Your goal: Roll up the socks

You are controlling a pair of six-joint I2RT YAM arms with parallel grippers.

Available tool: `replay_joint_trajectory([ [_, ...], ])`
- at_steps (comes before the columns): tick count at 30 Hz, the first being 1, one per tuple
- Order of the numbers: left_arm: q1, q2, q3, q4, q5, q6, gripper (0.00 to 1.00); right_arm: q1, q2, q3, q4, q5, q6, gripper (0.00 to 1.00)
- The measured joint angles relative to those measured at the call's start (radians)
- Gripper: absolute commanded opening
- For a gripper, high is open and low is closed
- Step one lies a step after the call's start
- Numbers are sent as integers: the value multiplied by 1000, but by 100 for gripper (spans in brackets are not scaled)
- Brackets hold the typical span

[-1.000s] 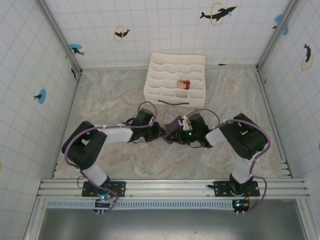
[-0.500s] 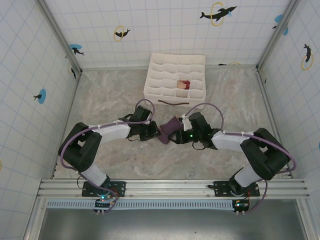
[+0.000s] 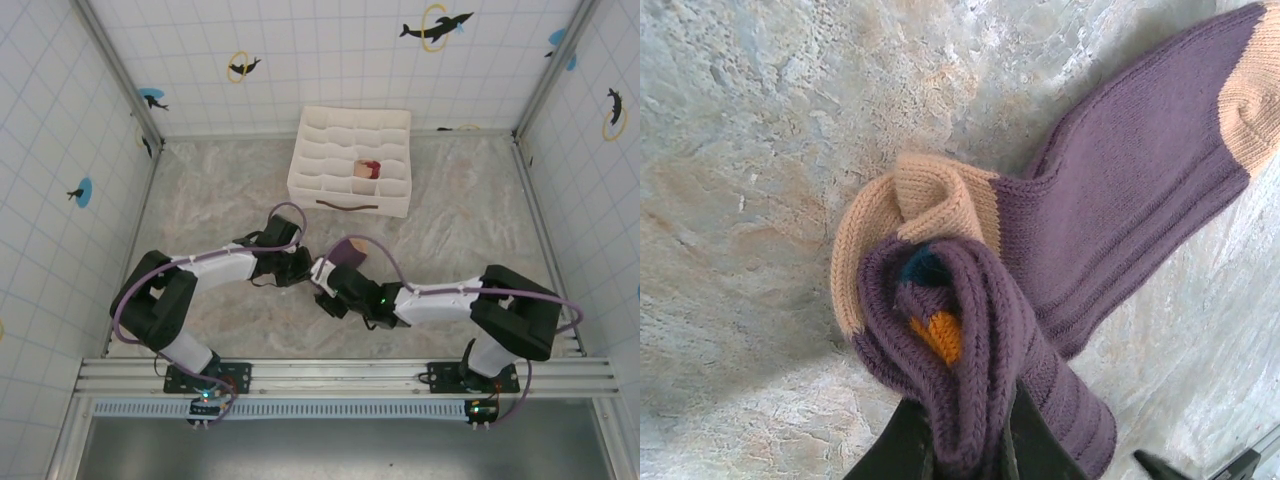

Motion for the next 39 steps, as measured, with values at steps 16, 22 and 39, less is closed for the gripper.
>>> replay_joint_trajectory([
  [16, 18, 0, -4, 0, -10, 6, 22, 39, 189, 30, 185, 217, -137, 16],
  [22, 24, -12, -21, 0, -42, 7, 63, -55, 179, -9, 274, 39, -57, 0],
  [39, 19, -106, -60, 90, -8, 22, 76, -446, 243, -21, 389, -751, 367, 0],
])
